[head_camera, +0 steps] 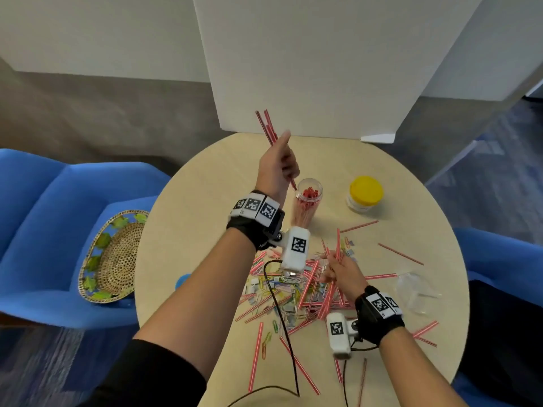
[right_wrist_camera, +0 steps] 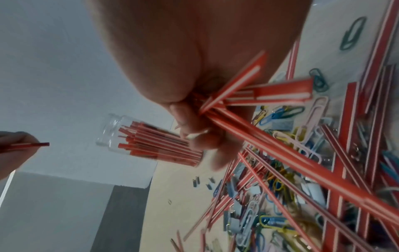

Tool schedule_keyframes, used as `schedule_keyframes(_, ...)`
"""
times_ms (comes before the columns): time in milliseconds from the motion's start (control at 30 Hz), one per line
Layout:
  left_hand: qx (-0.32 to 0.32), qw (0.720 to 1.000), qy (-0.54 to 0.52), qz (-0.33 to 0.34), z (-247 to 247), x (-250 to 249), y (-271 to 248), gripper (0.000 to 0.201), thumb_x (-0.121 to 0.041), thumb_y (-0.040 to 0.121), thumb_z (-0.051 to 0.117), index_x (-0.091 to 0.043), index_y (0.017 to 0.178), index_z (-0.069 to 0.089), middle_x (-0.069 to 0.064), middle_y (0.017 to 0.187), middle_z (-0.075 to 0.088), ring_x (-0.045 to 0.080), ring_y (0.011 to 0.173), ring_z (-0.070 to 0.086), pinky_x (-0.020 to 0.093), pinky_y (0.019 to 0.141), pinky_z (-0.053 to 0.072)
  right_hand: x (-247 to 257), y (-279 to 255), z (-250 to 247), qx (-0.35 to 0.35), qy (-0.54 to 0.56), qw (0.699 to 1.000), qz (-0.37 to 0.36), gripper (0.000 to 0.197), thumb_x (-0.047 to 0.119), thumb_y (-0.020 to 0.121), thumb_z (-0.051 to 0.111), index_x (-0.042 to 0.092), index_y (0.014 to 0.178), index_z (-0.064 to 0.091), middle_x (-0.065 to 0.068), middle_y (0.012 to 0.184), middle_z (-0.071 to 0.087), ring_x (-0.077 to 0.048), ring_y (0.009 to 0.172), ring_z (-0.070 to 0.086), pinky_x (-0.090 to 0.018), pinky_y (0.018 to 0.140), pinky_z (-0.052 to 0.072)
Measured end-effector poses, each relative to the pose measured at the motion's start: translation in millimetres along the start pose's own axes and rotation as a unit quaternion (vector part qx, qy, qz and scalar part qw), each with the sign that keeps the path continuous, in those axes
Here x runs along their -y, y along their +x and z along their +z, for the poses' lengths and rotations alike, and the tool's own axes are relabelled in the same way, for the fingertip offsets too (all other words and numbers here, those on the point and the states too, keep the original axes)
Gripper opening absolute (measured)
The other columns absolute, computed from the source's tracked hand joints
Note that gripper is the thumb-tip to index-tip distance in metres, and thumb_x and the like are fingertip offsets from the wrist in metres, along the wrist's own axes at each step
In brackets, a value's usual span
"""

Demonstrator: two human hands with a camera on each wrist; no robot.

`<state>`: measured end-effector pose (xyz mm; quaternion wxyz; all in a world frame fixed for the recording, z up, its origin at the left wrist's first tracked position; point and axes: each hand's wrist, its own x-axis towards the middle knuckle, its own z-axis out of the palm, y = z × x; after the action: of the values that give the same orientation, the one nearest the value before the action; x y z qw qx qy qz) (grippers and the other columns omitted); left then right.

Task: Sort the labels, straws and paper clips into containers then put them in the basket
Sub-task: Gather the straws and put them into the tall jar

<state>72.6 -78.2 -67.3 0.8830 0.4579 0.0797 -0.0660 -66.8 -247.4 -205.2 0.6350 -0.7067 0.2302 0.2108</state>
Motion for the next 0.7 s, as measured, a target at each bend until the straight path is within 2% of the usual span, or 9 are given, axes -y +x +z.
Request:
schedule_keyframes(33,-0.007,1.0,0.027,0.01,6,0,4,0.046,-0.03,0.097,0.055,-0.023,0.058,0.031,-0.008,0.05,0.026,0.011,0.046,0.021,0.025,0.051,0.021,1,0,-1,-0.001,0.046,0.999,0.009,0.026,0.022,0.106,0.037,0.005,0.115,0.056,0.006,0.053,0.041,-0.013,0.05,0.046,-0.035,0.058,0.052)
schedule_keyframes(67,-0.011,0.998,0.059,0.021,11,1,8,0.048,-0.031,0.097,0.056,-0.023,0.056,0.033,-0.007,0.05,0.027,0.011,0.046,0.024,0.025,0.051,0.024,1,-1,-3,-0.001,0.087,0.996,0.015,0.024,0.022,0.106,0.038,0.006,0.114,0.054,0.005,0.056,0.037,-0.011,0.046,0.039,-0.028,0.046,0.044)
schedule_keyframes(133,-0.01,0.991,0.13,0.03,17,8,15,0.049,-0.035,0.097,0.056,-0.023,0.054,0.035,-0.007,0.05,0.031,0.011,0.046,0.029,0.026,0.053,0.029,6,-2,-9,-0.006,0.136,0.991,0.015,0.021,0.027,0.105,0.042,0.009,0.107,0.053,0.005,0.059,0.031,-0.008,0.044,0.026,-0.021,0.037,0.025)
schedule_keyframes(200,-0.004,0.982,0.189,0.022,18,19,22,0.049,-0.04,0.097,0.055,-0.023,0.055,0.037,-0.008,0.049,0.033,0.01,0.047,0.031,0.027,0.055,0.03,16,-2,-18,-0.017,0.146,0.989,0.004,0.022,0.034,0.103,0.045,0.015,0.093,0.05,0.007,0.059,0.029,-0.008,0.045,0.02,-0.02,0.037,0.019)
schedule_keyframes(333,0.005,0.959,0.282,0.03,11,45,28,0.046,-0.038,0.1,0.05,-0.015,0.061,0.043,-0.004,0.054,0.04,0.015,0.054,0.037,0.031,0.06,0.033,49,-5,-36,-0.018,0.166,0.985,-0.035,0.034,0.041,0.099,0.05,0.022,0.072,0.041,0.006,0.056,0.026,-0.007,0.041,0.019,-0.019,0.033,0.02)
schedule_keyframes(467,0.009,0.918,0.388,0.082,-3,66,28,0.043,-0.045,0.1,0.044,-0.006,0.085,0.056,0.01,0.081,0.059,0.025,0.081,0.058,0.04,0.079,0.047,82,-9,-47,-0.014,0.182,0.981,-0.071,0.039,0.042,0.097,0.052,0.024,0.067,0.038,0.006,0.054,0.022,-0.008,0.039,0.018,-0.019,0.034,0.019)
schedule_keyframes(533,0.011,0.899,0.425,0.106,-11,72,31,0.046,-0.052,0.096,0.04,-0.008,0.094,0.054,0.013,0.091,0.06,0.028,0.088,0.058,0.047,0.082,0.048,95,-9,-49,-0.013,0.182,0.979,-0.088,0.039,0.042,0.098,0.052,0.024,0.066,0.037,0.006,0.054,0.021,-0.007,0.039,0.017,-0.019,0.034,0.02)
schedule_keyframes(600,0.022,0.872,0.475,0.114,-18,76,35,0.042,-0.056,0.093,0.039,-0.016,0.09,0.052,0.008,0.091,0.057,0.025,0.087,0.055,0.048,0.083,0.046,107,-7,-48,-0.011,0.178,0.978,-0.104,0.038,0.042,0.099,0.05,0.025,0.068,0.037,0.006,0.054,0.021,-0.007,0.04,0.017,-0.019,0.035,0.018)
schedule_keyframes(700,0.046,0.834,0.533,0.133,-32,80,38,0.037,-0.054,0.091,0.045,-0.019,0.086,0.058,0.003,0.1,0.056,0.022,0.099,0.052,0.041,0.091,0.043,127,4,-48,-0.014,0.178,0.974,-0.136,0.042,0.043,0.1,0.048,0.027,0.063,0.035,0.007,0.053,0.021,-0.008,0.04,0.016,-0.02,0.036,0.016)
